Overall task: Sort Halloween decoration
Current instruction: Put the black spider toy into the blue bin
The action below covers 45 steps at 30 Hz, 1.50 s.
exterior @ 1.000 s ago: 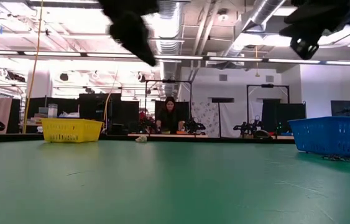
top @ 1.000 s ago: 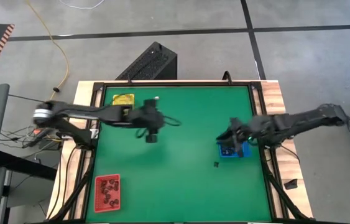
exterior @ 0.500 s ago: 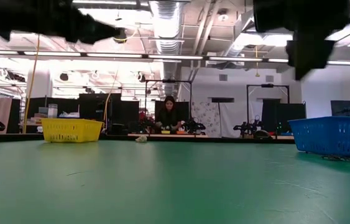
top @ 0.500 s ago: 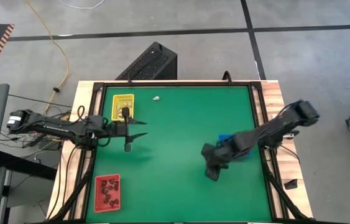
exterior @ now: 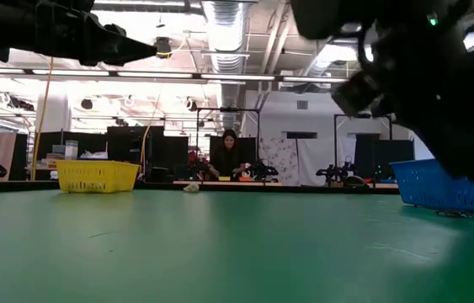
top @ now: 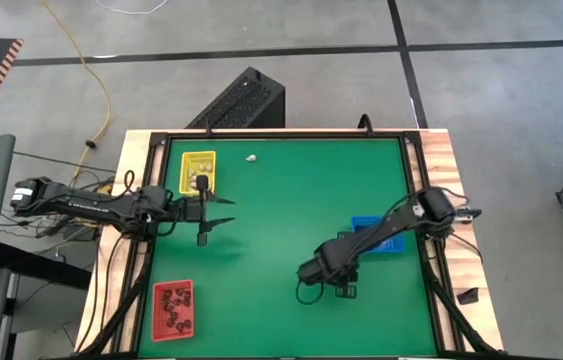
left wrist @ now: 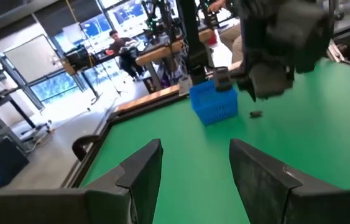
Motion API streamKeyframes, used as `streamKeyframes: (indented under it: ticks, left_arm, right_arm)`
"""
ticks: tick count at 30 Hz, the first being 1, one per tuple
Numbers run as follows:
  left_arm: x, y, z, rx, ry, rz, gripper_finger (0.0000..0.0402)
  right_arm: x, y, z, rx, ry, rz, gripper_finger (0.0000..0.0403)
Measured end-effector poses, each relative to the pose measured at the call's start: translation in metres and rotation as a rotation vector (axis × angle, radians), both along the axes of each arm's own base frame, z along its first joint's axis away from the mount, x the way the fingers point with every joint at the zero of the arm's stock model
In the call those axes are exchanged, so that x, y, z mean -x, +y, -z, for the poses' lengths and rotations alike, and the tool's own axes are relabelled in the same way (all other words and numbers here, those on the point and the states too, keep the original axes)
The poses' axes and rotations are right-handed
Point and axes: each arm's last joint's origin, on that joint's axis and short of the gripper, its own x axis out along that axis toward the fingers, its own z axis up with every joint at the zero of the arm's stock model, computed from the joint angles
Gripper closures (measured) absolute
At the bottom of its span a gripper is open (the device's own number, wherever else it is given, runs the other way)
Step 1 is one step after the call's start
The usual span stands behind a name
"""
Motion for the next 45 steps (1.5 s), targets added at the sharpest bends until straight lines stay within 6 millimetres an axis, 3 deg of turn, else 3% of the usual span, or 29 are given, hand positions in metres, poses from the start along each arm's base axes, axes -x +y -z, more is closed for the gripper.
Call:
streamKeyframes:
  ticks: [8, 15, 23, 30, 34, 39, 45]
  left_arm:
    - [0.0, 0.0, -0.001, -0.01, -0.009, 0.001, 0.0223]
    - [0.0, 0.0, -0.001, -0.018, -0.009, -0.007, 0.0223]
    - [0.0, 0.0, -0.001, -0.028, -0.005, -0.008, 0.0223]
    - [0.0, 0.001, 0.0, -0.027, 0.001, -0.012, 0.0223]
    - [0.0, 0.001, 0.001, -0.026, 0.015, -0.011, 0.0223]
    - [0.0, 0.001, 0.003, -0.027, 0.039, -0.011, 0.0223]
    - [0.0, 0.001, 0.004, -0.027, 0.045, -0.011, 0.0223]
  right_arm:
    - [-0.008, -0.006, 0.036, -0.032, 0.137, -0.176, 0.0225]
    - [-0.013, -0.016, 0.042, -0.024, 0.15, -0.248, 0.0201]
    - [-0.046, -0.045, 0.029, -0.045, -0.021, -0.229, 0.0221]
    - [-0.081, -0.091, -0.003, 0.022, -0.2, -0.177, 0.0229]
    - [-0.088, -0.112, -0.02, 0.012, -0.235, -0.105, 0.0229]
    - [-0.09, -0.106, -0.014, -0.087, -0.269, -0.072, 0.0228]
    - [-0.086, -0.082, -0.005, -0.09, -0.254, -0.37, 0.0228]
